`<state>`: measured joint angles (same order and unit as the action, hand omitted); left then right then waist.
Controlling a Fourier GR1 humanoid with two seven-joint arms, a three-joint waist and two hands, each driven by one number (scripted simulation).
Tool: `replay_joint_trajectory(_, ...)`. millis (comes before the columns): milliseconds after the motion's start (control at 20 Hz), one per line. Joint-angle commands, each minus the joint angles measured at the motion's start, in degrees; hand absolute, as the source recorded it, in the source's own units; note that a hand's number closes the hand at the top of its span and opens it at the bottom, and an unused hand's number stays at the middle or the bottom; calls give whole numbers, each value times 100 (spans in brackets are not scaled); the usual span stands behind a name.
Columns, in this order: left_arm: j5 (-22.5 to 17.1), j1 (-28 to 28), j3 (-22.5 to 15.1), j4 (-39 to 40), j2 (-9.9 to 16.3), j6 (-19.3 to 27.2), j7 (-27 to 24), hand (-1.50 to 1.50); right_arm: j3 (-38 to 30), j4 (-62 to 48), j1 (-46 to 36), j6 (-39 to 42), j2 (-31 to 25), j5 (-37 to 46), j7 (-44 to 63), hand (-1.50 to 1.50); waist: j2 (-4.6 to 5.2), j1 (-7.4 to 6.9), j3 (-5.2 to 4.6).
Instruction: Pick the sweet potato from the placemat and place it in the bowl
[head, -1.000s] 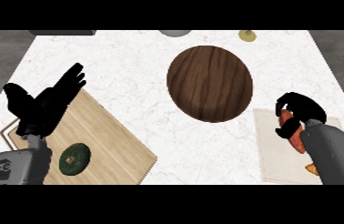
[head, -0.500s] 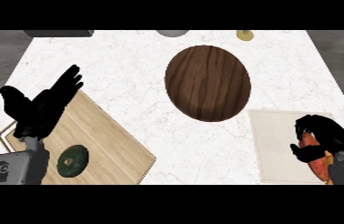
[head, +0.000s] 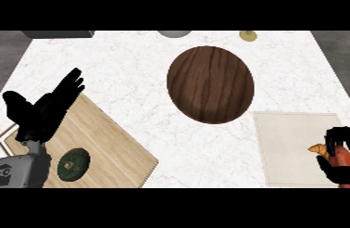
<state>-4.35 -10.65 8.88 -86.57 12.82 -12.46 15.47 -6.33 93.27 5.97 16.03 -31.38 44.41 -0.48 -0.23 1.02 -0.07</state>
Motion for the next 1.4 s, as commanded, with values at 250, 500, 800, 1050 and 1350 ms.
replay_joint_trajectory(250,10,-321,109,333,62,14,-40,0,-880,3005,357,1574,-397,-892,1110,150,6,6,-3)
replay_joint_trajectory(500,-114,-337,59,-277,68,79,598,0,-1016,4378,187,2351,-154,-1293,2236,150,1,-48,0)
replay_joint_trajectory(800,-76,-228,85,104,160,-181,107,0,-574,4106,-1571,2867,385,-2377,3886,150,27,-165,-7)
replay_joint_trajectory(1050,30,-502,28,282,48,-29,112,0,231,3877,-2563,2647,886,-2556,5110,150,30,-146,-2)
replay_joint_trajectory(1350,-42,-146,-40,-129,-24,-71,317,0,753,3245,-4015,2265,1169,-2246,5901,150,17,-155,0)
